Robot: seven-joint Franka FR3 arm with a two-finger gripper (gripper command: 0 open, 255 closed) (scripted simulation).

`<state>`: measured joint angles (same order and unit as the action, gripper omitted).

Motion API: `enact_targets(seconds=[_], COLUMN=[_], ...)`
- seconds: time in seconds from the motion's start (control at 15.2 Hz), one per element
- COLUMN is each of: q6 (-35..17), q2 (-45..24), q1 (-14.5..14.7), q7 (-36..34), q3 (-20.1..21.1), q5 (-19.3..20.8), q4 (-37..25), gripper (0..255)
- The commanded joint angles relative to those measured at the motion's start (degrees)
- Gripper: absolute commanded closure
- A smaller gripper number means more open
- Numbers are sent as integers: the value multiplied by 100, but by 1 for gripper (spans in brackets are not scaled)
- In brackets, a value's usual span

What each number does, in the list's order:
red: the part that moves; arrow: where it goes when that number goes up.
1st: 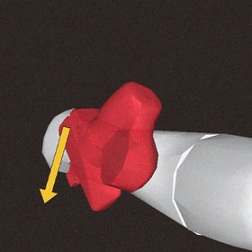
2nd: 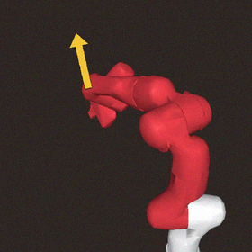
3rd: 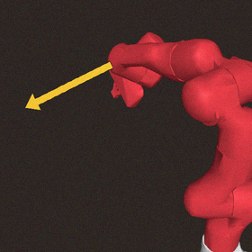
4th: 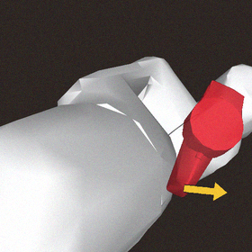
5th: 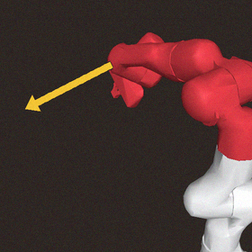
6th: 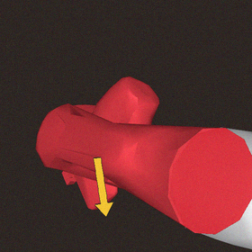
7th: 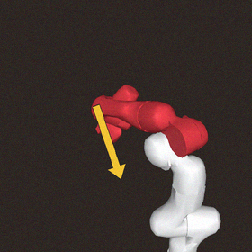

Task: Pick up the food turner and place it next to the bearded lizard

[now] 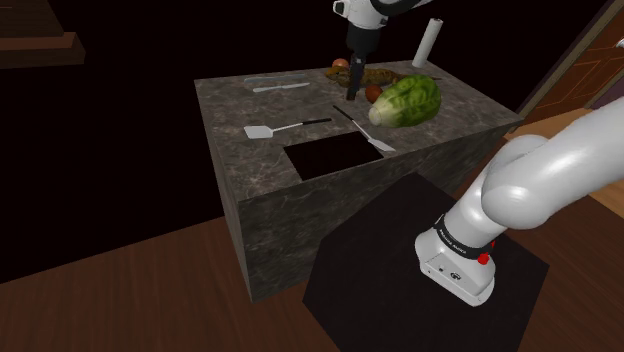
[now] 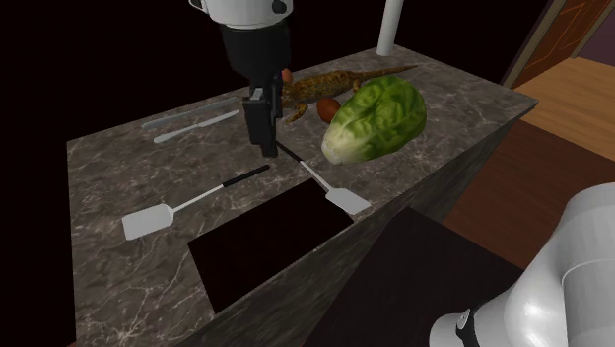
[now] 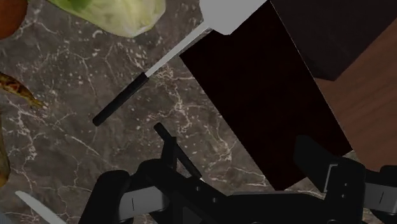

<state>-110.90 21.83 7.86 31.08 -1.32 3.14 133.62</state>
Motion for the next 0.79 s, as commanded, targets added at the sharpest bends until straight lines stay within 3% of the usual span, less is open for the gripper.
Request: enact_targets(seconds=[0.0, 0.73], q6=[-228, -1066], q2=[-513, -2734], q1=[108, 546], q7=[422, 2404], q3=[-24, 213], q5=[15, 72], q4=[-274, -1566], gripper=[0, 0])
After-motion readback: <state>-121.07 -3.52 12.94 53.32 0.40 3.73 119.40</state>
